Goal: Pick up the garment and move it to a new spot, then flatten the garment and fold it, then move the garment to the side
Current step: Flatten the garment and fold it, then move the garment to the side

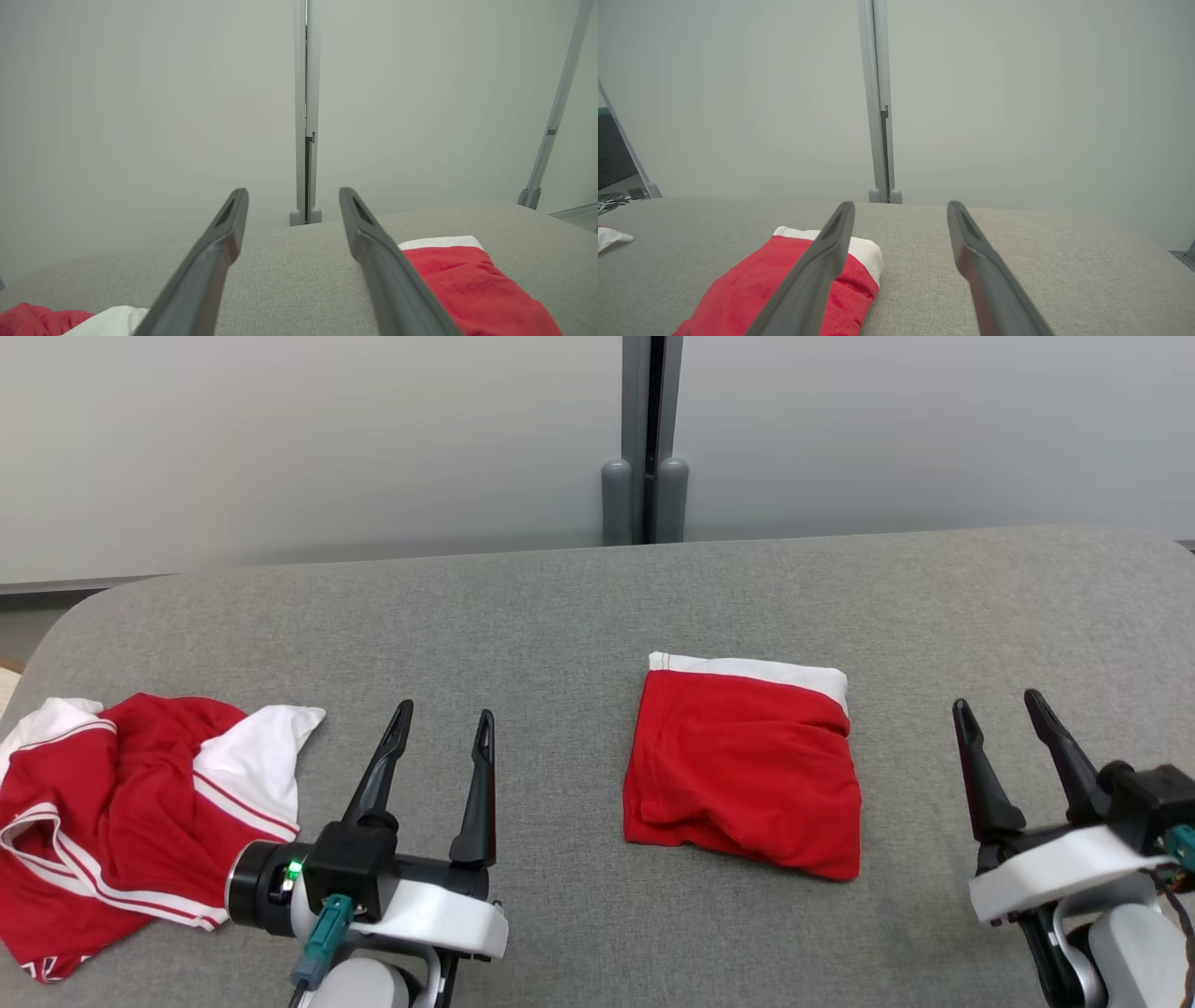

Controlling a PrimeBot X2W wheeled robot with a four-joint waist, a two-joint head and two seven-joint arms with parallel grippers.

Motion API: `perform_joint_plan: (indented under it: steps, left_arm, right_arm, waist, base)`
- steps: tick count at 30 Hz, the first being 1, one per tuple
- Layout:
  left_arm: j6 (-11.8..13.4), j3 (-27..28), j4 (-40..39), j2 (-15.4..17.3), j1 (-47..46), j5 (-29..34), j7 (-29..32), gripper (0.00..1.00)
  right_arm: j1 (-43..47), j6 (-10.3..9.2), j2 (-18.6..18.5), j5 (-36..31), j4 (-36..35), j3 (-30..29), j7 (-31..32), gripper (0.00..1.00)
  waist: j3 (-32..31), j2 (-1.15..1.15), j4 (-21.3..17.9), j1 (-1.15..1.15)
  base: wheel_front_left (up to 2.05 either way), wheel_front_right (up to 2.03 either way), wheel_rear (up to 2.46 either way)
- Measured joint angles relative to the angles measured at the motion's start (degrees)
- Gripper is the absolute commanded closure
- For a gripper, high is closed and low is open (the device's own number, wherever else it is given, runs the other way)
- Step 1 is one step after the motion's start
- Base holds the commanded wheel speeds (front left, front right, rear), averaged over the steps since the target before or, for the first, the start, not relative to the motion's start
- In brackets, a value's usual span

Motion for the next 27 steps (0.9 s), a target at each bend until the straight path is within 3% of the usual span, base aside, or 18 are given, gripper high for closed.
perform_joint_plan:
  steps: [4, 8, 19, 27]
  left_arm:
    - [0.0, 0.67, -0.24, 0.01, 1.51, 0.29, 0.0, 0.0]
    - [0.07, 0.96, -0.35, 0.02, 2.79, 0.52, 0.0, 0.0]
    - [0.11, 0.44, -0.32, 0.02, 2.98, 1.79, 0.0, 0.0]
    - [-0.27, -1.71, 0.0, 0.01, 0.58, 1.63, 0.0, 0.0]
  right_arm:
    - [4.84, 0.0, 4.11, -3.85, -2.58, -6.5, -0.19, 0.0]
    - [7.47, 0.0, 6.86, -6.91, -4.74, -8.72, -0.24, 0.0]
    - [7.38, 0.0, 8.26, -8.72, -5.1, -8.7, -0.16, 0.0]
    - [3.42, 0.0, 11.2, -5.6, -0.34, -7.99, 4.57, 0.0]
  waist:
    - [-0.07, 0.0, -1.11, 0.0]
    - [0.04, 0.0, -1.78, 0.0]
    - [1.74, 0.0, -1.06, 0.0]
    - [5.65, 0.0, 1.45, 0.0]
  base:
    - [0.0, 0.0, 0.0]
    - [0.0, 0.0, 0.0]
    - [0.0, 0.0, 0.0]
    - [0.0, 0.0, 0.0]
